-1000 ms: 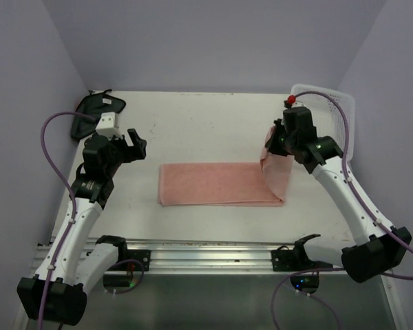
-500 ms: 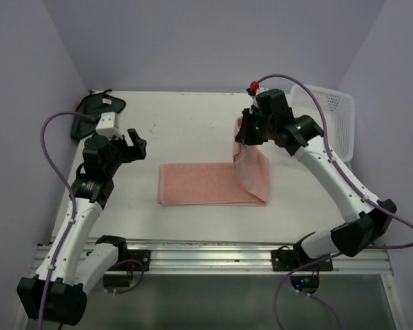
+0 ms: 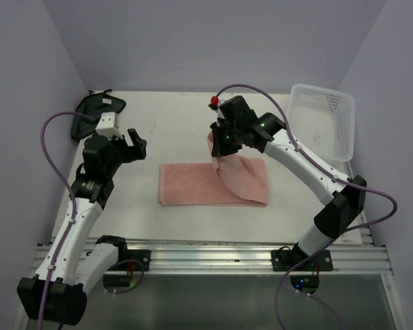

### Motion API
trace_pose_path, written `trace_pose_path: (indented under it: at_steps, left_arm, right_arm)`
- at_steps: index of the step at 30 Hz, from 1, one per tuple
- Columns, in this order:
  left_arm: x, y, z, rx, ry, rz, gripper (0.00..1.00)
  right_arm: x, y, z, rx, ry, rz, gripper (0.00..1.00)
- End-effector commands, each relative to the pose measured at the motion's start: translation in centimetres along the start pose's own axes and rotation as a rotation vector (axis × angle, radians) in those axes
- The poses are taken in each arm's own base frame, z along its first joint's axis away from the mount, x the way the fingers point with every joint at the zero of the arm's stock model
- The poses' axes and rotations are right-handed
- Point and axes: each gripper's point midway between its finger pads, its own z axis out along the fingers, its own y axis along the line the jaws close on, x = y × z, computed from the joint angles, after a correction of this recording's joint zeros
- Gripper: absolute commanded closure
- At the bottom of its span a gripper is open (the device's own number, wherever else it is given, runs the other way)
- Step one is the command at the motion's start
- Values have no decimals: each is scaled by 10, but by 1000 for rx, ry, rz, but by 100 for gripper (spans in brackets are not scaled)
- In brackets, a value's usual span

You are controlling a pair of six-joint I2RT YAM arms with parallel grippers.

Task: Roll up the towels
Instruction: Fold the towel

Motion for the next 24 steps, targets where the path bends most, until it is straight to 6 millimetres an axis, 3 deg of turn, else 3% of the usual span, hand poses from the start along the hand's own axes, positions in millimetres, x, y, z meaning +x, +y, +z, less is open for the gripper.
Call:
trace_pose_path:
  at_steps: [1, 11, 19, 24]
  left_arm:
    - [-1, -2, -1, 12, -20, 16, 14]
    - [8, 1, 4, -4, 22, 12, 14]
    - [6, 1, 2, -4, 9, 9, 14]
    - [7, 1, 2, -4, 13, 9, 14]
  right_arm:
    - [-12, 24, -5, -70, -21, -53, 100]
    - [-11, 61, 11, -112, 10, -113, 100]
    - [12, 85, 68, -193, 98, -109, 100]
    - [21, 95, 93, -208, 126, -119, 100]
